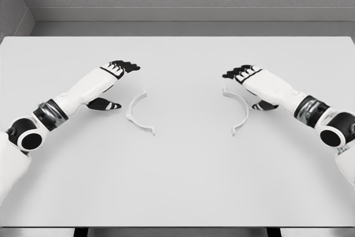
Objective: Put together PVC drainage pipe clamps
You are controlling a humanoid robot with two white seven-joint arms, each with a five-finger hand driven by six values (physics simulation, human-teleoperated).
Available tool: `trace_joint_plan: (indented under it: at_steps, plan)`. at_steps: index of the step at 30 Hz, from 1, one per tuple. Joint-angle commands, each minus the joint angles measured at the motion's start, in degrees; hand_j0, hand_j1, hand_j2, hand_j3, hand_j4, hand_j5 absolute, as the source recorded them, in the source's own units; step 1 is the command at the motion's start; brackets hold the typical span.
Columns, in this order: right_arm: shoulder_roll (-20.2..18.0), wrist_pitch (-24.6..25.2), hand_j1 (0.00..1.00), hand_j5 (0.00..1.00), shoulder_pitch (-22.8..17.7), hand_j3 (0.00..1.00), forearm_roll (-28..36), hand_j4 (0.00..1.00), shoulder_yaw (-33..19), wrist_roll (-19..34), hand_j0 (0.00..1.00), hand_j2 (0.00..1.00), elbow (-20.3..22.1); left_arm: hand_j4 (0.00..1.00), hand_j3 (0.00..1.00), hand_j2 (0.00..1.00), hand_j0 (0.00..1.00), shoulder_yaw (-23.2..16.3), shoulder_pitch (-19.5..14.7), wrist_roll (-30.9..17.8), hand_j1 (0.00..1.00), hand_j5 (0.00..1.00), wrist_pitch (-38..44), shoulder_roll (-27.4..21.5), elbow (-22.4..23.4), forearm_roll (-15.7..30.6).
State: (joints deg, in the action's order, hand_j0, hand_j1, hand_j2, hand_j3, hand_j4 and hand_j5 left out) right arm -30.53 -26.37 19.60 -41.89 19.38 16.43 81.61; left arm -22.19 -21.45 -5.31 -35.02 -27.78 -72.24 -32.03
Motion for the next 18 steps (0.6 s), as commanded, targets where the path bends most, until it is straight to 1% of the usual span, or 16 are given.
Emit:
trace_joint_plan:
  at_steps: [1, 3, 11, 18]
  plan:
    - [0.5, 0.3, 1.0, 1.0, 0.0, 1.0, 0.2, 1.0, 0.7, 0.0, 1.0, 1.0, -0.1, 1.0, 1.0, 1.0, 1.0, 0.0, 0.0, 0.0, 1.0, 1.0, 0.0, 0.7, 0.1, 0.4]
    - [0.5, 0.3, 1.0, 1.0, 0.0, 1.0, 0.2, 1.0, 1.0, -0.1, 1.0, 1.0, -0.1, 1.0, 1.0, 1.0, 1.0, 0.0, -0.2, 0.0, 1.0, 1.0, 0.0, 0.8, 0.9, 0.4]
    - [0.4, 0.3, 1.0, 1.0, -0.1, 1.0, 0.2, 1.0, 1.0, 0.0, 1.0, 1.0, 0.5, 1.0, 1.0, 1.0, 1.0, -0.5, -0.2, 0.0, 1.0, 1.0, 0.0, 2.1, 0.9, 0.0]
    - [0.5, 0.5, 1.0, 1.0, -0.1, 1.0, 0.2, 1.0, 2.2, 0.1, 1.0, 1.0, 2.1, 1.0, 1.0, 1.0, 1.0, -1.4, -0.1, 0.0, 1.0, 1.0, 0.0, 2.6, 0.7, 0.0]
